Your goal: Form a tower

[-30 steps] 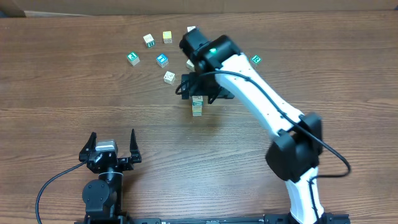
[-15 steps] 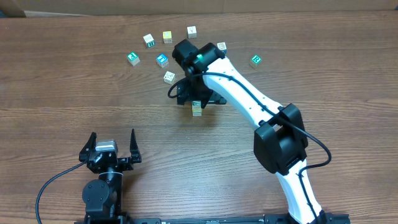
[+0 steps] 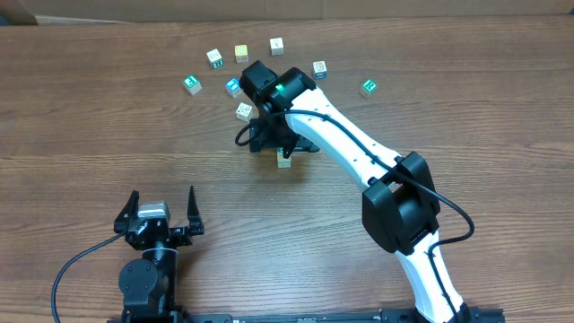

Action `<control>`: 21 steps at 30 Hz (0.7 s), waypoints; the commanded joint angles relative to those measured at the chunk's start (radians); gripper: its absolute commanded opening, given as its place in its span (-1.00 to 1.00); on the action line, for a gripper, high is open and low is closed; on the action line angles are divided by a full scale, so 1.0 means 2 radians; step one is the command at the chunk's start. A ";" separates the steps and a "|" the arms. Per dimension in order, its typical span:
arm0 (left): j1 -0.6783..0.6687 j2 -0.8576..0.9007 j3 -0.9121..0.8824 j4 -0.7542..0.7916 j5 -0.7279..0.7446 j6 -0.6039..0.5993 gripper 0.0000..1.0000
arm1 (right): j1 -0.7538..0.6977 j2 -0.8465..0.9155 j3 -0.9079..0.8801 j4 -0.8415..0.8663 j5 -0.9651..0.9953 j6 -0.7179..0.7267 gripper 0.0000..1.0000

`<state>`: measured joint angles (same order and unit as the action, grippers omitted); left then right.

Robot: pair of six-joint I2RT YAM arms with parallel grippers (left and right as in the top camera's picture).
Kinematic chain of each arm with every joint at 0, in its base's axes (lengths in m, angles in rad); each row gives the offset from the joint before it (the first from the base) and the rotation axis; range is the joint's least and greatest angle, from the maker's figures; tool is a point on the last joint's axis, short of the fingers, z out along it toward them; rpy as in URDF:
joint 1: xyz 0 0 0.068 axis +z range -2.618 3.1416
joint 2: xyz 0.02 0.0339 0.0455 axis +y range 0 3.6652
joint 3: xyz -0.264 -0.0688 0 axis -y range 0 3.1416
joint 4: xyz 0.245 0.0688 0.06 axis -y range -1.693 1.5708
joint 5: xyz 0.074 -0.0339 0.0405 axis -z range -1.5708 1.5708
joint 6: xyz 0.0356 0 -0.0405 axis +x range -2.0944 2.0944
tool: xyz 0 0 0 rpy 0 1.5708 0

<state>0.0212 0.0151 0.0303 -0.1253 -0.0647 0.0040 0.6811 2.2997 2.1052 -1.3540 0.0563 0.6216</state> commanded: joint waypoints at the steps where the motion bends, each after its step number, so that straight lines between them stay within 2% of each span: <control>1: -0.002 -0.005 0.003 -0.006 -0.006 0.009 0.99 | -0.003 0.000 0.001 -0.001 0.005 0.028 0.82; 10: -0.002 -0.005 0.003 -0.006 -0.006 0.009 0.99 | -0.004 0.000 -0.021 0.020 0.016 0.028 0.77; 18: -0.002 -0.005 0.003 -0.006 -0.006 0.009 0.99 | -0.004 0.000 -0.021 0.020 0.016 -0.011 0.34; 21: -0.002 -0.005 0.003 -0.006 -0.006 0.009 0.99 | -0.004 0.000 -0.021 0.020 0.016 -0.010 0.34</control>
<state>0.0212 0.0151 0.0303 -0.1253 -0.0643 0.0040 0.6804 2.2997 2.0674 -1.3174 0.0772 0.6228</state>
